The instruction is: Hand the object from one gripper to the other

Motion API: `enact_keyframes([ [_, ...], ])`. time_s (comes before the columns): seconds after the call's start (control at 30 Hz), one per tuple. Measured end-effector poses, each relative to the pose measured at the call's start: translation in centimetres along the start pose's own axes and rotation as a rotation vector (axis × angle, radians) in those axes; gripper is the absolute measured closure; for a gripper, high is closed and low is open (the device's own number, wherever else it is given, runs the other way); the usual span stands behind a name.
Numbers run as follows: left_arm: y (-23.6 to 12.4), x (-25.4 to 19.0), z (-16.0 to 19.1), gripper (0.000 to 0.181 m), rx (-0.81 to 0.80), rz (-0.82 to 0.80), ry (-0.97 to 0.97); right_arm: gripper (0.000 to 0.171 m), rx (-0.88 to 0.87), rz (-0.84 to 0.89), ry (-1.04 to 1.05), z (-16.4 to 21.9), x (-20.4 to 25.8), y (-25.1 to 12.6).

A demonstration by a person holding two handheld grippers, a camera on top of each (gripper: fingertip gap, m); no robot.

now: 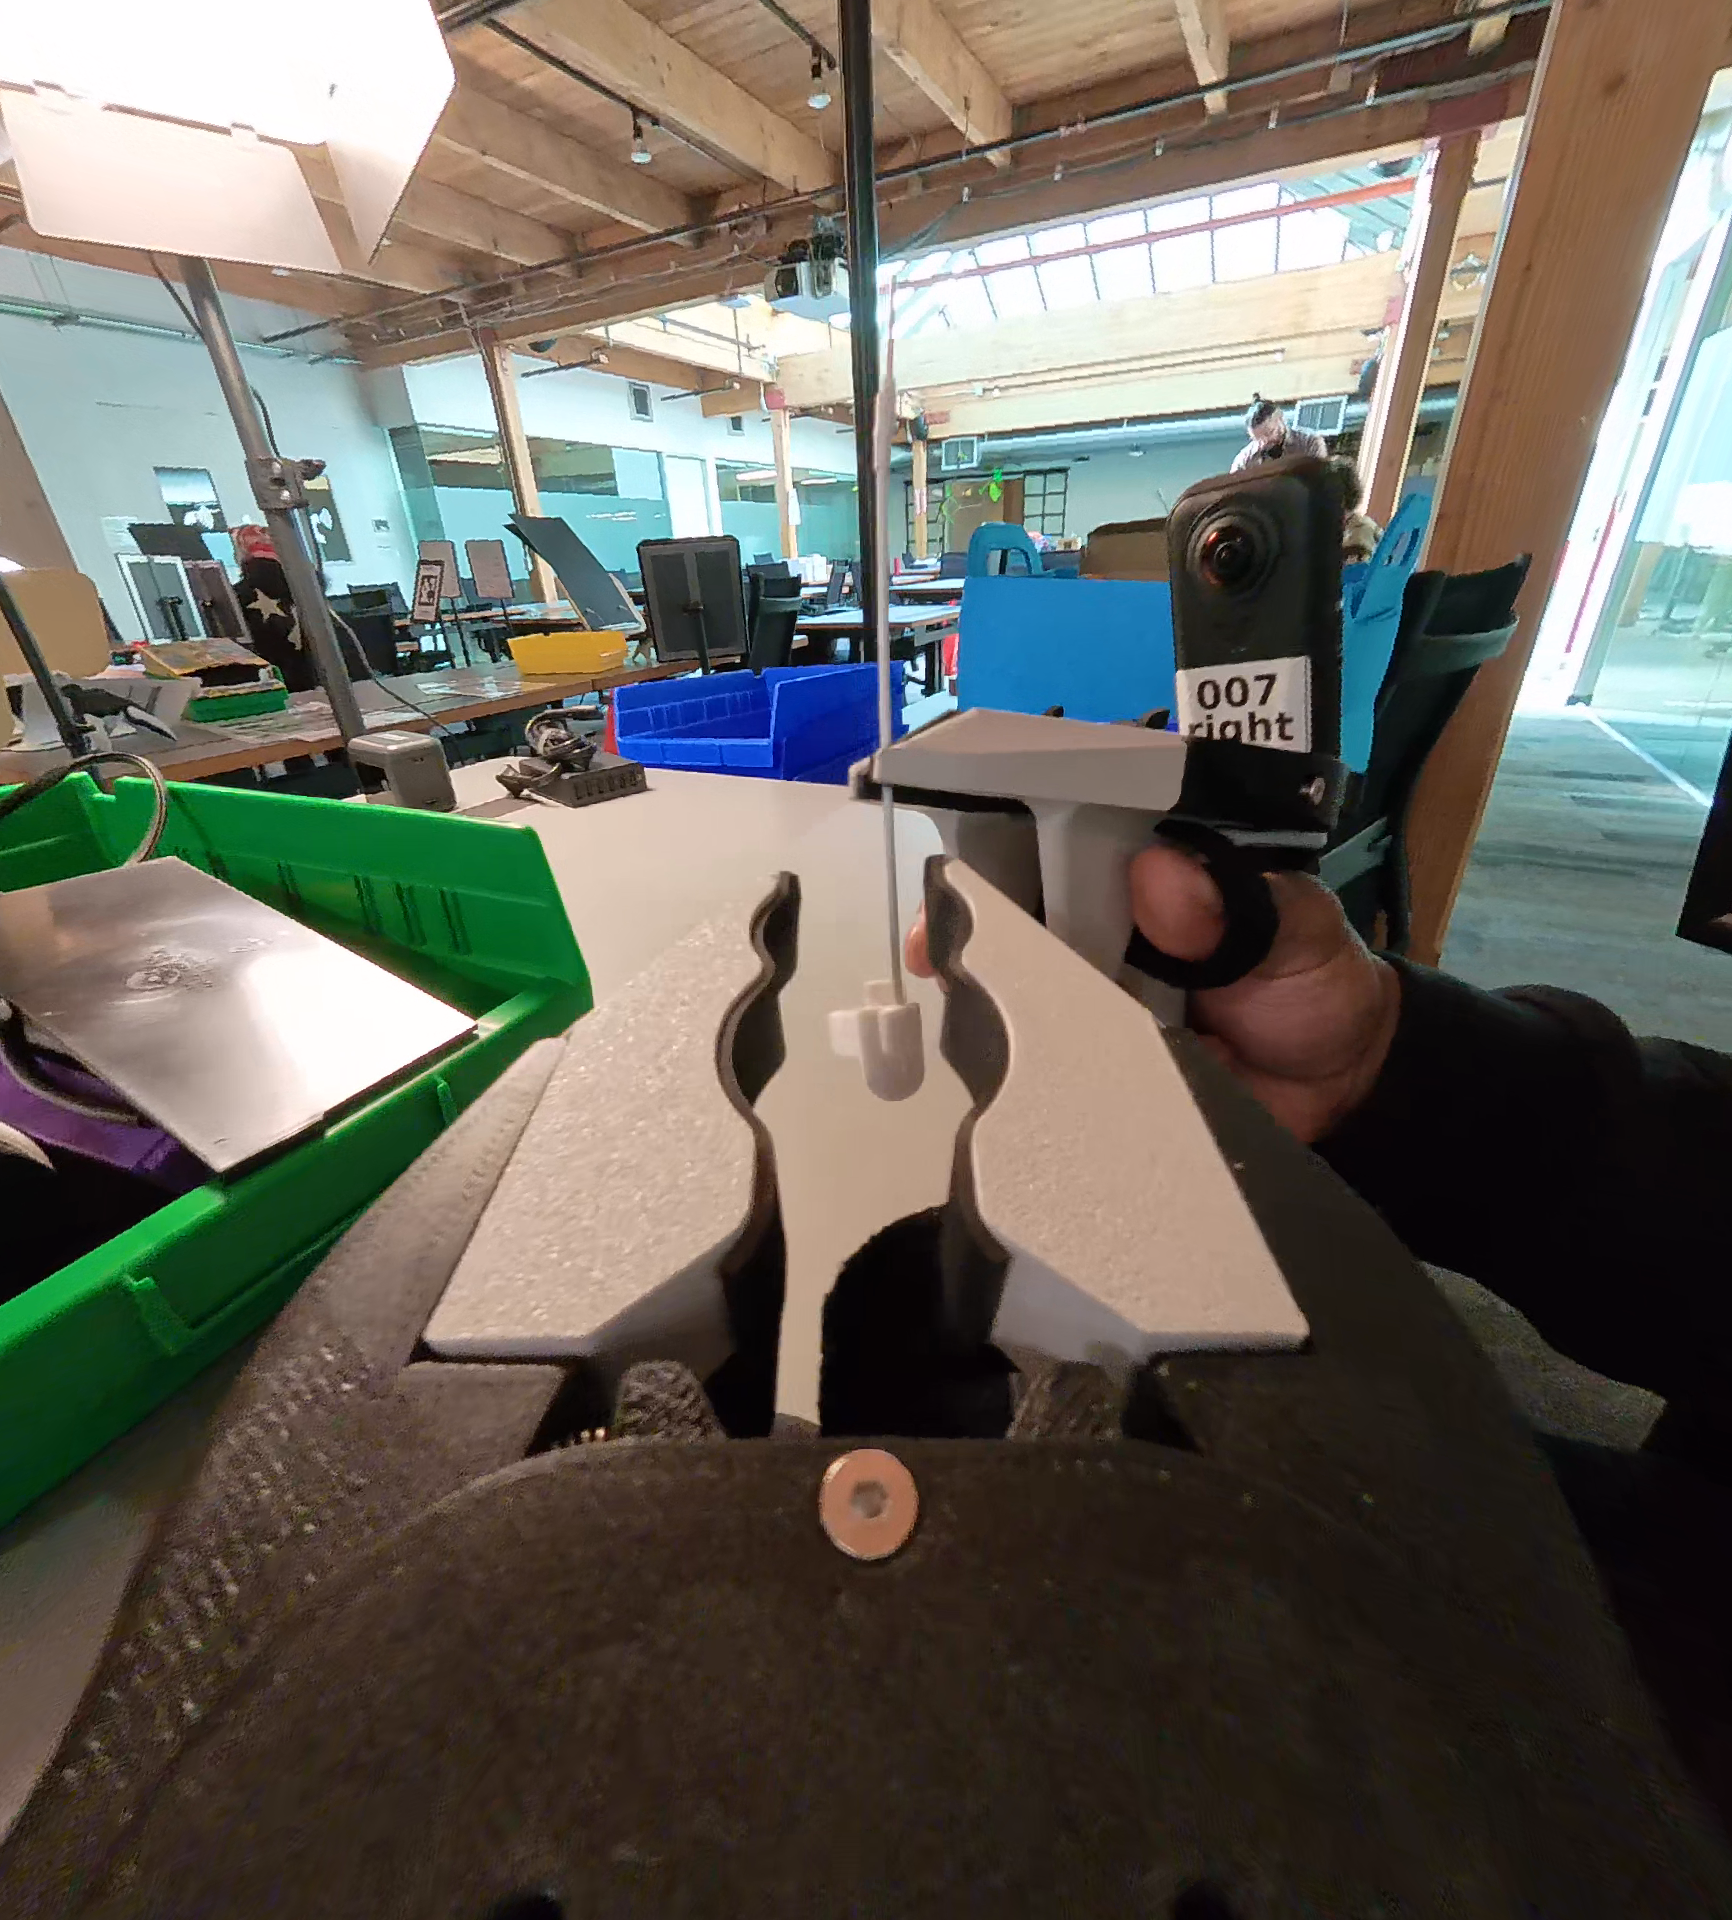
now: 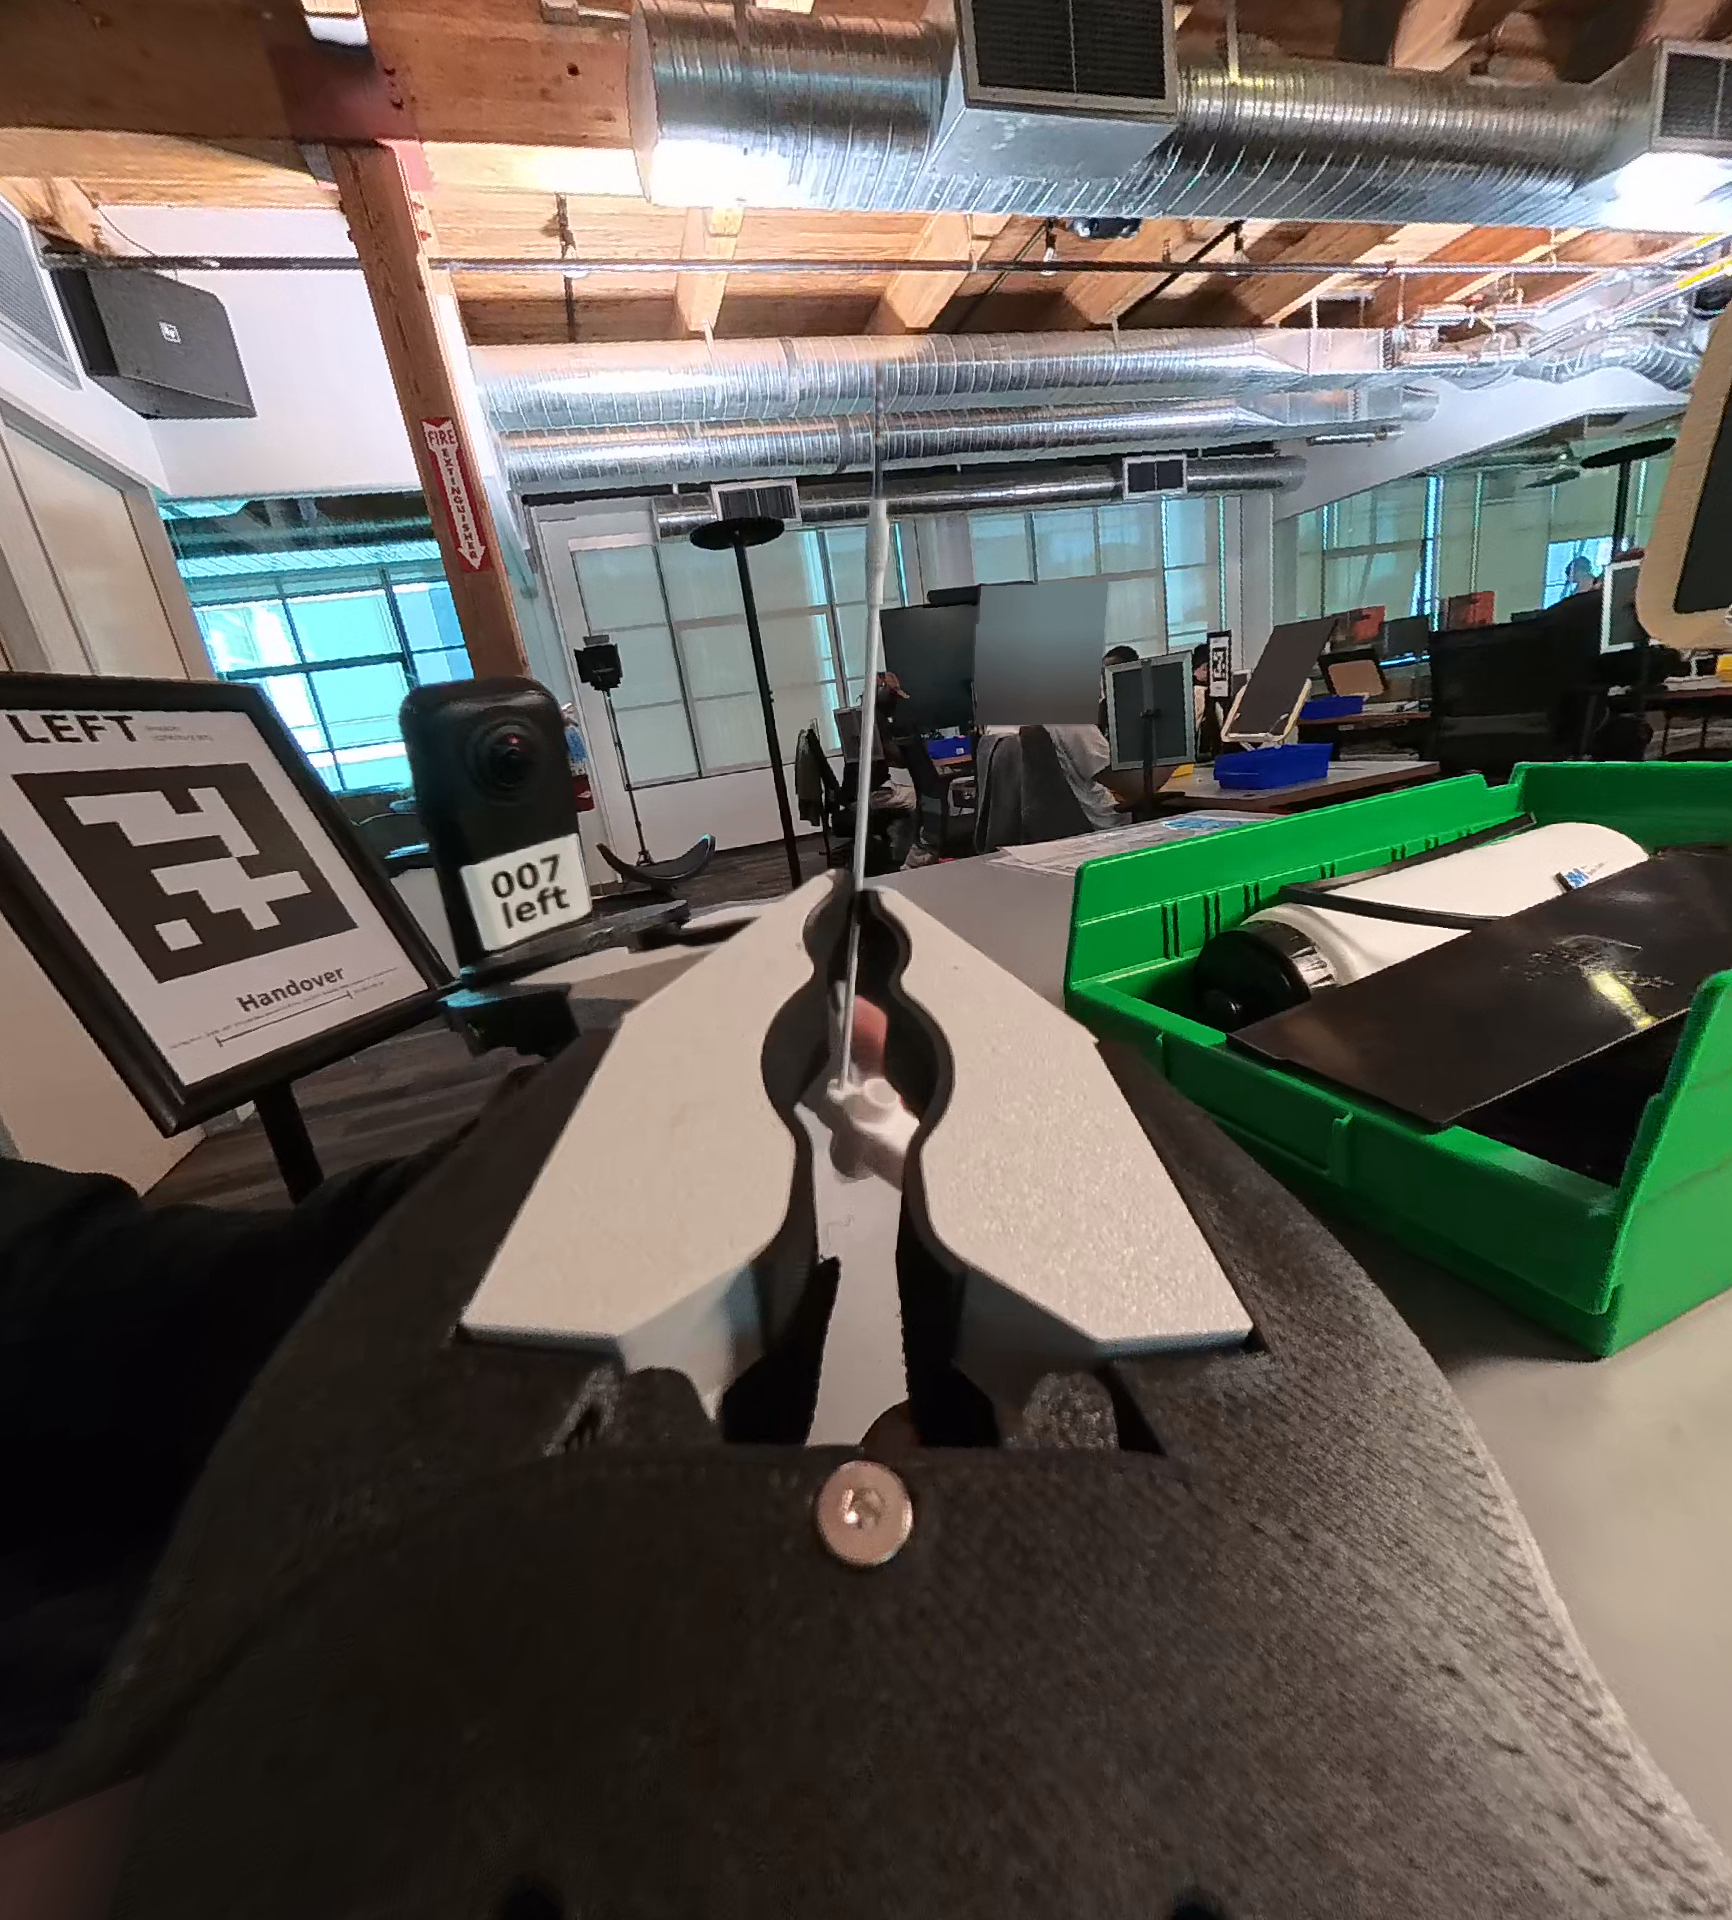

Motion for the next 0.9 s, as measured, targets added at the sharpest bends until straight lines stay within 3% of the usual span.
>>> enact_keyframes([
  [0.33, -1.9, 1.1, -0.6, 0.156, -0.191, 0.108, -0.144, 0.169, 0.086, -0.011, -0.073, 0.3, 0.8, 0.9],
  [0.63, -1.6, 0.6, -0.5, 0.179, -0.168, 0.125, -0.109, 0.169, 0.182, -0.011, -0.187, 0.9, 2.0, 1.9],
  [0.9, -1.5, 0.3, -0.5, 0.179, -0.159, 0.077, -0.041, 0.157, 0.088, -0.057, -0.115, 0.3, 1.5, 0.8],
])
Point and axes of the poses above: each gripper's, where its closed fingertips meet, y out along the fingers, z out of its underside, x = y × z across the jaws, the point moved 10 cm from there along -y, back along the fingers, and after that the axes turned 4 degrees about -y, right-handed, at the moved point
